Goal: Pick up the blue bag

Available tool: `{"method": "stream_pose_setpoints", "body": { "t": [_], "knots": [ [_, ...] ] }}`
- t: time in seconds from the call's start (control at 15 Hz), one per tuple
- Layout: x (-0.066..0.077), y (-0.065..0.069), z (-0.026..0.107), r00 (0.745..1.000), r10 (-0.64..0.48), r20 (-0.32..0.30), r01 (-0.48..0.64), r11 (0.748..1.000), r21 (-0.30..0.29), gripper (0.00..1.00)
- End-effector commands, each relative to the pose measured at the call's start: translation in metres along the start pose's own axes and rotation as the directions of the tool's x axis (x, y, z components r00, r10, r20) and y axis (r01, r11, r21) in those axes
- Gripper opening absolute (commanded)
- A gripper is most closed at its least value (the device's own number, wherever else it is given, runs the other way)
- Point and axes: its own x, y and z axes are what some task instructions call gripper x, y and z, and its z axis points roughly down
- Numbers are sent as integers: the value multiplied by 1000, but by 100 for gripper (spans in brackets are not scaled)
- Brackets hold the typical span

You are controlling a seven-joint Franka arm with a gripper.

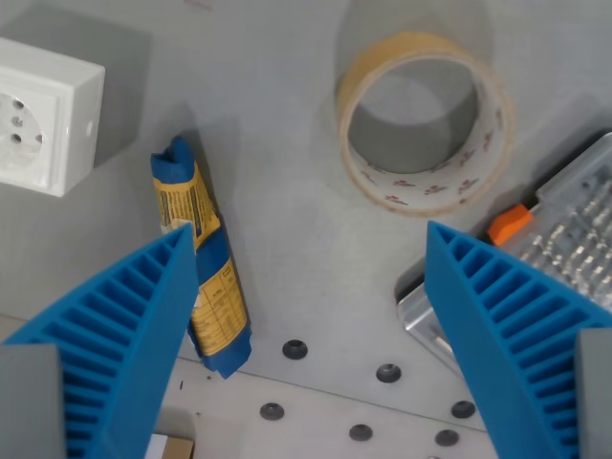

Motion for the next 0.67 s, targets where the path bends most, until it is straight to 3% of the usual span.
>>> {"method": "stream_pose_setpoints", "body": {
  "t": [0.07, 0.4, 0.67],
  "knots": [
    [-21, -13, 6, 987, -91, -135, 81, 994, -76, 100],
    [-36, -27, 24, 981, -126, -149, 112, 989, -100, 100],
    [-40, -38, 45, 980, -152, -130, 139, 985, -105, 100]
  ]
}}
